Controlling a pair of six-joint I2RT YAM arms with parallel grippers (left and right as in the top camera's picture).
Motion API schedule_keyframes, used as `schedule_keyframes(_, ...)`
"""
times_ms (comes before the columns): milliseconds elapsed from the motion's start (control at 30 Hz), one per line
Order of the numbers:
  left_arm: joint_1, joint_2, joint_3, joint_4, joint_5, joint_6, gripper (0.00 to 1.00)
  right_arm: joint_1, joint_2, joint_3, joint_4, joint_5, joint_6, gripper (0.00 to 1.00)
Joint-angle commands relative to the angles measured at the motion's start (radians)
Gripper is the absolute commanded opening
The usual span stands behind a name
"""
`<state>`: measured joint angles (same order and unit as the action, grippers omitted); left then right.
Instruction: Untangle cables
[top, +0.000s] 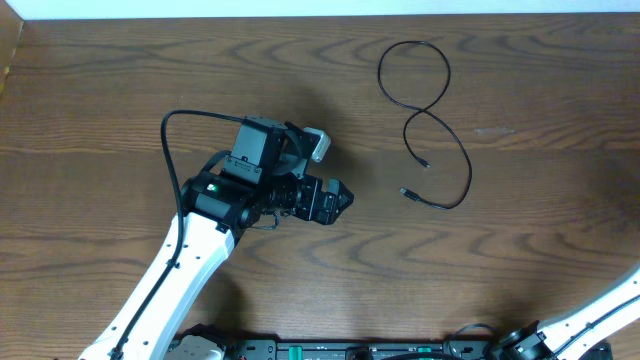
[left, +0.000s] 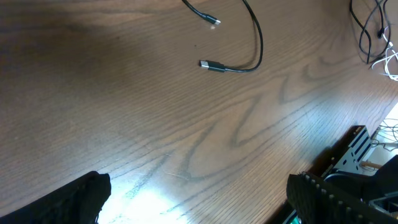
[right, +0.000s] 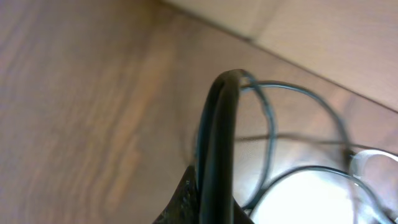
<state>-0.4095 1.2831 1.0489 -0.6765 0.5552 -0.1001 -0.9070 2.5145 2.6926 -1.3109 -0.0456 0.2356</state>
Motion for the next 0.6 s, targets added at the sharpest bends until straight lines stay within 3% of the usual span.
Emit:
schedule_keyframes(0, -0.002, 0.002, -0.001, 0.001, 0.008, 0.011, 0.96, 0.073, 0.002, 0.005, 0.016, -0.011, -0.035, 0.01)
schedule_keyframes(500, -0.002, 0.002, -0.001, 0.001, 0.008, 0.018, 0.96, 0.146, 0.04, -0.006, 0.035, 0.081, -0.058, 0.01)
schedule_keyframes(533, -0.002, 0.002, -0.001, 0.001, 0.008, 0.018, 0.96, 0.145, 0.046, -0.007, 0.033, 0.081, -0.058, 0.08)
schedule_keyframes(567, -0.002, 0.002, -0.001, 0.001, 0.008, 0.018, 0.96, 0.145, 0.05, -0.007, 0.033, 0.08, -0.058, 0.36)
